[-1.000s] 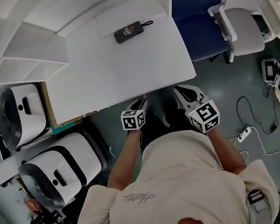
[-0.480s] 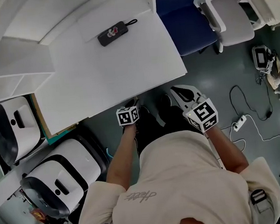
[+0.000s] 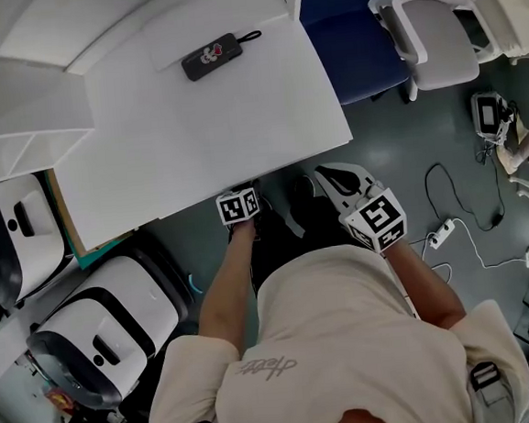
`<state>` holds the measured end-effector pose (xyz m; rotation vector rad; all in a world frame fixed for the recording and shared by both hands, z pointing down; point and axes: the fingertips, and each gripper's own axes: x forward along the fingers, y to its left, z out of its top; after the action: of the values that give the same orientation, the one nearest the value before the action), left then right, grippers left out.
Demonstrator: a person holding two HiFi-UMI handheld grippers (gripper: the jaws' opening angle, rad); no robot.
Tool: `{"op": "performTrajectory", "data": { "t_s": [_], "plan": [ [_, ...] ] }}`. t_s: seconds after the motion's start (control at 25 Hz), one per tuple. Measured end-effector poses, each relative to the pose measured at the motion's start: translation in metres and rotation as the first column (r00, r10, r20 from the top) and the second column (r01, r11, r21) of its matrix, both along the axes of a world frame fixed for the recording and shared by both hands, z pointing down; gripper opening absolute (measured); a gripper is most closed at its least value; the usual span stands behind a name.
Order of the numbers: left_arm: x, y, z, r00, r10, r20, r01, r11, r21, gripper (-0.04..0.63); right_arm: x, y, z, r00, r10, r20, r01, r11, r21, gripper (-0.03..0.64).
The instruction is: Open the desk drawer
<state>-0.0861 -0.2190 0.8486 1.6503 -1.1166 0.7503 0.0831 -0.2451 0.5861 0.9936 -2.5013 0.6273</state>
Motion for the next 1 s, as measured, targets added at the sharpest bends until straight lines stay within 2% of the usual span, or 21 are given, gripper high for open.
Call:
{"op": "performTrajectory", "data": {
  "t_s": [0.12,0.28,0.36,0.52,1.0],
  "plan": [
    [0.002,-0.002,0.001,1.000,-0.027,-0.012,0.027,0.999,-0.030,0.123,0.001,-0.003,0.002,1.000,0.001,0.002,-0.001,1.000,-0.004,0.002],
    [0.005,-0.002,0.002,1.000,-0.007,-0.009,0.006,0.999,-0.054,0.103,0.001,-0.007,0.005,1.000,0.008,0.008,-0.008,1.000,-0.011,0.003],
    [0.005,-0.002,0.002,1.000,-0.001,0.003,0.001,0.998,-0.055,0.101,-0.001,-0.008,0.006,1.000,0.006,0.017,-0.006,1.000,-0.014,0.003],
    [0.006,-0.002,0.002,0.999,-0.026,-0.034,0.025,0.999,-0.046,0.097,-0.006,-0.007,0.006,0.999,-0.012,0.030,0.012,1.000,-0.015,0.003],
    [0.009,0.016,0.002,1.000,0.018,0.000,-0.018,0.998,-0.052,0.097,0.000,-0.002,0.006,0.999,-0.037,0.027,0.038,0.999,-0.003,0.002]
  ]
}}
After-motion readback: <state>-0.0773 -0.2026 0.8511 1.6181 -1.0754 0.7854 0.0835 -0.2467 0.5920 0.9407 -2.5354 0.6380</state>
